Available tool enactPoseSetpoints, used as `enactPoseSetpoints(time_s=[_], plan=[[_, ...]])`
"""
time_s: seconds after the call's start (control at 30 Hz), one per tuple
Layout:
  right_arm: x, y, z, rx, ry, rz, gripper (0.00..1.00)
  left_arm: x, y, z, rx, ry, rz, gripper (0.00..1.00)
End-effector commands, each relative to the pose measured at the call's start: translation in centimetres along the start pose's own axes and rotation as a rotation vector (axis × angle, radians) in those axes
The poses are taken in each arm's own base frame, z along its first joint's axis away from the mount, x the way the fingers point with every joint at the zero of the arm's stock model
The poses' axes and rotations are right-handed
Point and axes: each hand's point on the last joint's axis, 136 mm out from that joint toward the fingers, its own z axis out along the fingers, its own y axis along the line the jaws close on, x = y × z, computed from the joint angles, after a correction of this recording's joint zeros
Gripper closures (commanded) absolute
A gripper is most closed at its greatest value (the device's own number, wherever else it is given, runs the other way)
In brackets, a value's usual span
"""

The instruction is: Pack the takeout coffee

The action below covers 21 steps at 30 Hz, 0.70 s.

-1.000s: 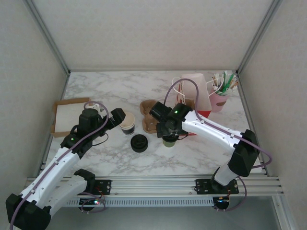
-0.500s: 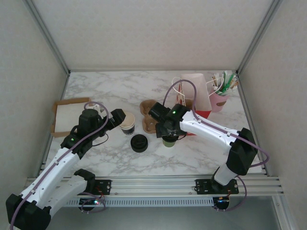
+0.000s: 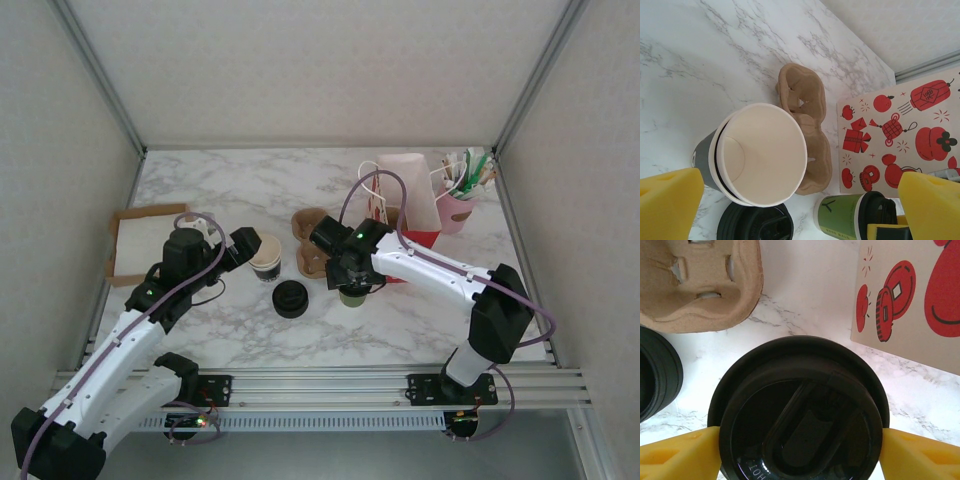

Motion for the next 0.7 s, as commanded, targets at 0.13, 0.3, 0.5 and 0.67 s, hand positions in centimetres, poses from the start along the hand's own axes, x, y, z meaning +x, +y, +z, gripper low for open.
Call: enactPoseSetpoints(time_s=[0.13, 0.3, 0.5, 0.67], plan=[[1.1, -0.1, 0.8, -0.007, 0.046, -0.017, 0.25, -0.3, -0.3, -0.4, 0.024, -0.012, 0.001, 0.00], [2.0, 0.3, -0.2, -0.058, 0.052, -0.081, 0.27, -0.2, -0.4, -0.3, 0.032, -0.008, -0.004, 0.00], [4.2, 0.6, -0.7, -0.085, 0.097, -0.223, 0.28, -0.3, -0.9, -0.4, 0.045, -0.005, -0.007, 0.00], [5.7, 0.3, -0.7, -0.081, 0.142, -0.307, 0.29, -0.2, -0.9, -0.5, 0.052, -0.002, -0.013, 0.00]])
